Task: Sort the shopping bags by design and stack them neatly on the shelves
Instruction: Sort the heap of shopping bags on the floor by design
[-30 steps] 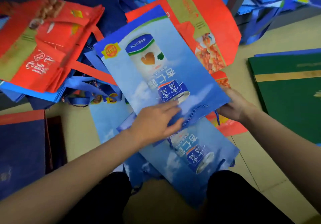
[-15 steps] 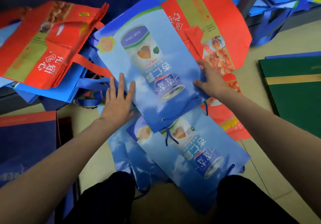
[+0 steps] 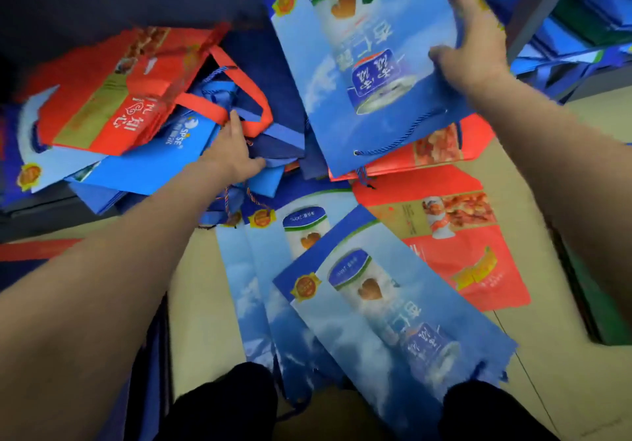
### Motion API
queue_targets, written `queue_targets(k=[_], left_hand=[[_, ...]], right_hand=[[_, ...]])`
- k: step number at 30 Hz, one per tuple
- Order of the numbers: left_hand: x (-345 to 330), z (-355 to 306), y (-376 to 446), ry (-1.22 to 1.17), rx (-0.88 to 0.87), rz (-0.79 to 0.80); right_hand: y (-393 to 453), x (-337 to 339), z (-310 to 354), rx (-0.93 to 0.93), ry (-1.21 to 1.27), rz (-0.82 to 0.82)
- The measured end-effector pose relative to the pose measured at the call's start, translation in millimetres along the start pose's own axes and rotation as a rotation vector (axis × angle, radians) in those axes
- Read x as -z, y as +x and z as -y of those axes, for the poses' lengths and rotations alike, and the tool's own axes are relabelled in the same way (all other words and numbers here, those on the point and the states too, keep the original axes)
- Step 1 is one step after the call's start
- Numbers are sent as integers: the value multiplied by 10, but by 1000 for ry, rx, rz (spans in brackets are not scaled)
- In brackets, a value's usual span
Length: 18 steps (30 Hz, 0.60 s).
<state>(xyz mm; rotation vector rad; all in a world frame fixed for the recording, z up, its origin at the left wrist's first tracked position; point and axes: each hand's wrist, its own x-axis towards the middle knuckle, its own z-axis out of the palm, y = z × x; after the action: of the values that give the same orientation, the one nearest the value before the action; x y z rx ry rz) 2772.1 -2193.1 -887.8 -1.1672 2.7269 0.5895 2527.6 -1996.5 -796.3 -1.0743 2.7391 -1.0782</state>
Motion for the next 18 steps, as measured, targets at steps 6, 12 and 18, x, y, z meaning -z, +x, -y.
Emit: queue_targets(k=[6, 12, 18], left_hand=[[-291, -236, -709, -78, -178, -291], [-977, -153, -1759, -526, -117, -114], [-1374, 68, -1851, -302, 38, 165]], right_hand=[[-506, 382, -340, -63, 394, 108], [-1839, 133, -1235, -209, 236, 654], [-1972, -576, -1106, -192, 145, 677]])
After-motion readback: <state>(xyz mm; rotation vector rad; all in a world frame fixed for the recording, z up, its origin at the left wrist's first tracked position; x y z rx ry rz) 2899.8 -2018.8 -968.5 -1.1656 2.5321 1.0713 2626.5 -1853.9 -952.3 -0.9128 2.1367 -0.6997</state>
